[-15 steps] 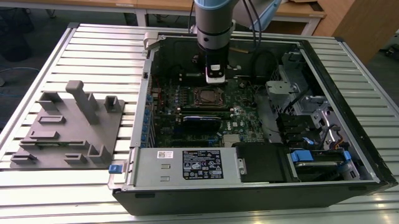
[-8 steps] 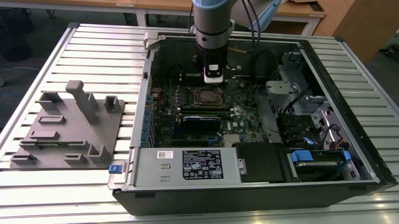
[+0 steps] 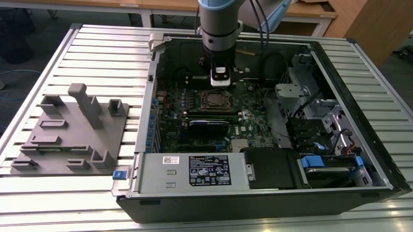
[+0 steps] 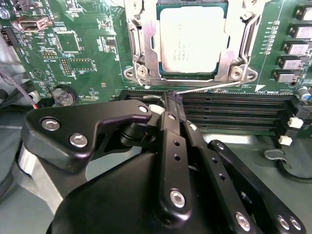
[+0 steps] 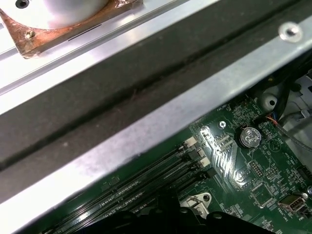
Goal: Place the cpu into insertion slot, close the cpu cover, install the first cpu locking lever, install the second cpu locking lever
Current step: 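Install the first cpu locking lever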
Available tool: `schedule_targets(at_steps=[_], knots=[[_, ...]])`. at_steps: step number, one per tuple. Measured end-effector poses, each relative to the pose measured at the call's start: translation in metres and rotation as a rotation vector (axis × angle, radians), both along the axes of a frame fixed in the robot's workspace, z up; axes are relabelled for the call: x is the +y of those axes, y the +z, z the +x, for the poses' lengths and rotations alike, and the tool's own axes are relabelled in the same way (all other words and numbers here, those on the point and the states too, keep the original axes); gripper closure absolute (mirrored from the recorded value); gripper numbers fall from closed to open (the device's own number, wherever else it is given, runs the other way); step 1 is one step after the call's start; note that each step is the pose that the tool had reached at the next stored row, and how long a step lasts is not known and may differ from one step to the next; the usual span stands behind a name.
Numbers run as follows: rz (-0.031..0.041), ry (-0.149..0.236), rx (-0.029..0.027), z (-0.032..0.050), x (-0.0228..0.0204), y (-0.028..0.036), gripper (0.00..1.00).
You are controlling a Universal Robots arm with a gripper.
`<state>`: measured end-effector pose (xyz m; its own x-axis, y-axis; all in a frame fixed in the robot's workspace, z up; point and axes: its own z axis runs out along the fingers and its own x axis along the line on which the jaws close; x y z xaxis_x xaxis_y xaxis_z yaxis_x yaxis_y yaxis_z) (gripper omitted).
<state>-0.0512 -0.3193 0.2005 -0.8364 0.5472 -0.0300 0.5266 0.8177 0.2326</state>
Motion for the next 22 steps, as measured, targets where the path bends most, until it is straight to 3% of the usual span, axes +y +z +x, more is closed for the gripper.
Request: schedule_targets(at_steps=[5, 11, 14, 22], knots=[[0.005, 0.0, -0.0047, -0.0002, 0.0, -0.0007, 0.89], [0.0054, 0.0, -0.0059, -0.0003, -0.0001, -0.0009, 0.89], [0.0054, 0.0, -0.0135, -0.0003, -0.0001, -0.0017, 0.89], [0.0057, 0.0, -0.0149, -0.001, 0.0, -0.0019, 0.89]])
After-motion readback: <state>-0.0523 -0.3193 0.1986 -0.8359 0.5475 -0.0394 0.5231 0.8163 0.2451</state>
